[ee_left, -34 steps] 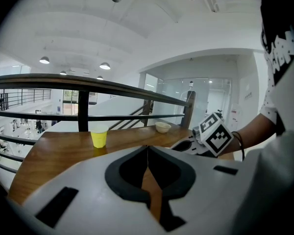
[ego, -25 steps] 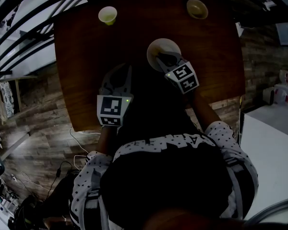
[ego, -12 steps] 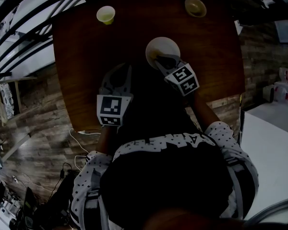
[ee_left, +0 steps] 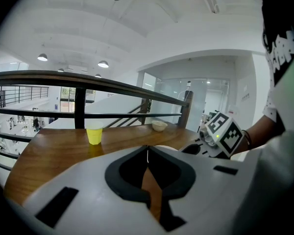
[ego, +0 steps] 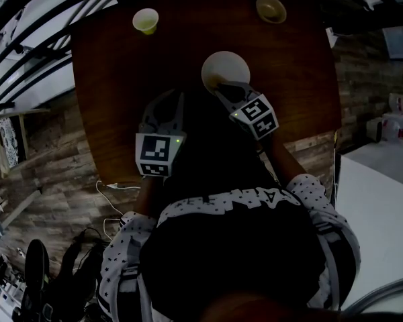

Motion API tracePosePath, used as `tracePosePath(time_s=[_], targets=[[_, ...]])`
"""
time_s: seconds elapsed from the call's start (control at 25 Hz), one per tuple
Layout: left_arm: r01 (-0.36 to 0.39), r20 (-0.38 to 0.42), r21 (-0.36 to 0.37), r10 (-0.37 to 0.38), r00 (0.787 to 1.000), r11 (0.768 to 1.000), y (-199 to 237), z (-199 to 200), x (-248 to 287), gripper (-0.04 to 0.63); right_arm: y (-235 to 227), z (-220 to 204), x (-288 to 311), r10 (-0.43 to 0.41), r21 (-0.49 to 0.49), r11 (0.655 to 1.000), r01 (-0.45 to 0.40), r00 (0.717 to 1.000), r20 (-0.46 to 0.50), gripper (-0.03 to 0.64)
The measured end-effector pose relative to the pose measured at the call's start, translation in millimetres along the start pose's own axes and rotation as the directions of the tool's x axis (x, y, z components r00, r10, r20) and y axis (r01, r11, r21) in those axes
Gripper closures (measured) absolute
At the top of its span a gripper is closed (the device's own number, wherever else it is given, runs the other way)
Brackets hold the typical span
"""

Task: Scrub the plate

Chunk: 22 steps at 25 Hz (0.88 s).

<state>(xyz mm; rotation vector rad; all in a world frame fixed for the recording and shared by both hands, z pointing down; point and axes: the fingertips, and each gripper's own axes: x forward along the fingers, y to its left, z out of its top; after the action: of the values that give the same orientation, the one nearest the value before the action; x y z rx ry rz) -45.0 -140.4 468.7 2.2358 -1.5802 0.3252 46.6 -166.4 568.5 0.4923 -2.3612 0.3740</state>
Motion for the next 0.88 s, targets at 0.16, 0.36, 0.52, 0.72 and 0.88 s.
tracePosePath(time_s=[0.16,0.36,0.52,0.72,0.88], targets=[[0.005,-0.002,-0.006,-0.005,1.0,1.0,-2,-1,0,0.581,3,-1,-1,0.002,0.007,1.0,-0.002,1.0,0.002,0.567],[0.007,0.002,-0.001,-0.007,1.0,1.0,-5,-1,-1,0.581,9,-3,-5,0.015,0.015,1.0,-0.015,1.0,0.005,0.566],[-0.002,0.006,-0.001,0.002,1.0,1.0,-3,-2,-2,0.581,11,-3,-6,0.026,0.014,1.0,-0.026,1.0,0.003,0.568],[0.001,-0.008,-0.008,-0.002,1.0,1.0,-5,-7,-6,0.581,17,-3,-7,0.038,0.014,0.999,-0.038,0.999,-0.001,0.568],[0.009,-0.005,-0.003,-0.009,1.0,1.0,-8,-5,-2,0.581,20,-5,-10,0.049,0.012,0.999,-0.049,0.999,-0.003,0.566]])
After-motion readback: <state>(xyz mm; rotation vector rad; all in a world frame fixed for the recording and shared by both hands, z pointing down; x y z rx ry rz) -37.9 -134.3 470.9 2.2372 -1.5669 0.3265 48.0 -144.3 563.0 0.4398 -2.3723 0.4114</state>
